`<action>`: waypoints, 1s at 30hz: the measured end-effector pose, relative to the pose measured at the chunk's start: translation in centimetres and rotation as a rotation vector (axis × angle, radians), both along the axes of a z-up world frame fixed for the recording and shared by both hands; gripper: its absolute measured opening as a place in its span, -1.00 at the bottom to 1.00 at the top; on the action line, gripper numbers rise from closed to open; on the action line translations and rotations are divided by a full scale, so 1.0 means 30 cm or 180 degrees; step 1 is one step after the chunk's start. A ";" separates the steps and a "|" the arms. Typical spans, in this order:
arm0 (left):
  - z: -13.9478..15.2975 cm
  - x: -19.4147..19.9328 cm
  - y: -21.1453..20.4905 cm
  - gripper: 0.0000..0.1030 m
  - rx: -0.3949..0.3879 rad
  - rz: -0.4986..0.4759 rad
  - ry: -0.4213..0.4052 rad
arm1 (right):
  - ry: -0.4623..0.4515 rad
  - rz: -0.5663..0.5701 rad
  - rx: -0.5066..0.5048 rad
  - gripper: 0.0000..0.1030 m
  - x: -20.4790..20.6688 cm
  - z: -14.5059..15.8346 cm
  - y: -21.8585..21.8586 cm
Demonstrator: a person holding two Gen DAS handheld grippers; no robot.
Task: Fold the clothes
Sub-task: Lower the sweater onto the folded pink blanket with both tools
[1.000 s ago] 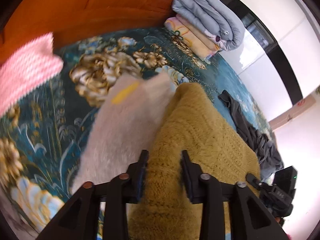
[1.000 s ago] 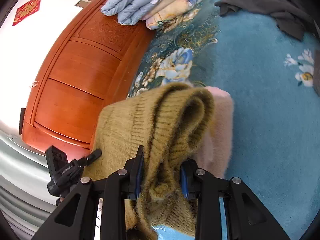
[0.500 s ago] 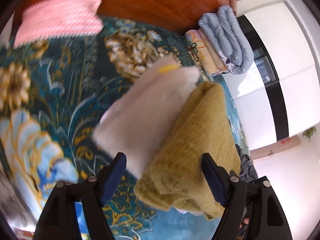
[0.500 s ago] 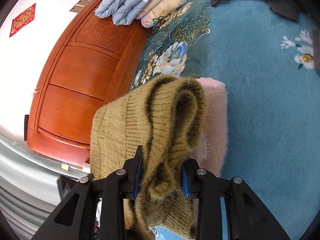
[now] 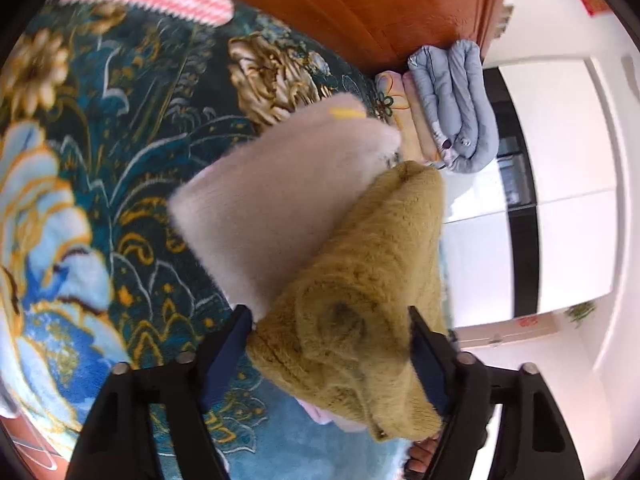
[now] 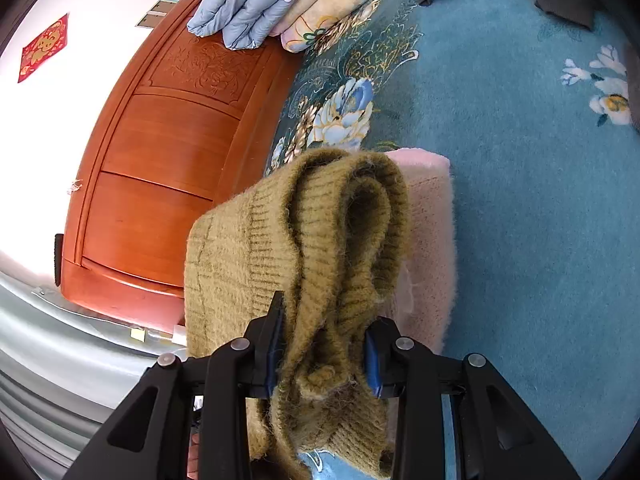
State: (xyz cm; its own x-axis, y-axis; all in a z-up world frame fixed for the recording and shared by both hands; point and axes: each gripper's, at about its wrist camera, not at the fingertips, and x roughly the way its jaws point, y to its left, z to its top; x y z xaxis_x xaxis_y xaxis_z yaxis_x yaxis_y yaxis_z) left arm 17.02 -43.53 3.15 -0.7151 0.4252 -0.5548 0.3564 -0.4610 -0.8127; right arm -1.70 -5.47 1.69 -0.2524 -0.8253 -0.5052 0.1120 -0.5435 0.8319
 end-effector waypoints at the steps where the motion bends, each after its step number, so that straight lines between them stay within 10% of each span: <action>1: 0.014 -0.007 0.006 0.24 -0.0101 -0.0017 -0.0031 | -0.0014 -0.0008 -0.0007 -0.33 0.000 0.000 0.001; 6: 0.080 -0.034 0.012 -0.30 -0.0421 -0.0052 -0.0013 | 0.0000 0.0029 0.0008 -0.33 0.006 0.013 -0.005; 13: 0.260 -0.121 0.004 -0.34 -0.0847 -0.0200 0.0216 | 0.0179 0.0130 -0.0039 -0.34 0.045 0.097 -0.036; 22: 0.042 -0.051 -0.027 -0.32 -0.0484 -0.0024 -0.0086 | 0.0173 0.0054 0.0155 -0.34 0.003 0.070 -0.035; 30: 0.072 -0.046 -0.023 -0.11 -0.0507 0.0000 -0.0088 | 0.0183 0.0182 0.0296 -0.28 -0.009 0.069 -0.044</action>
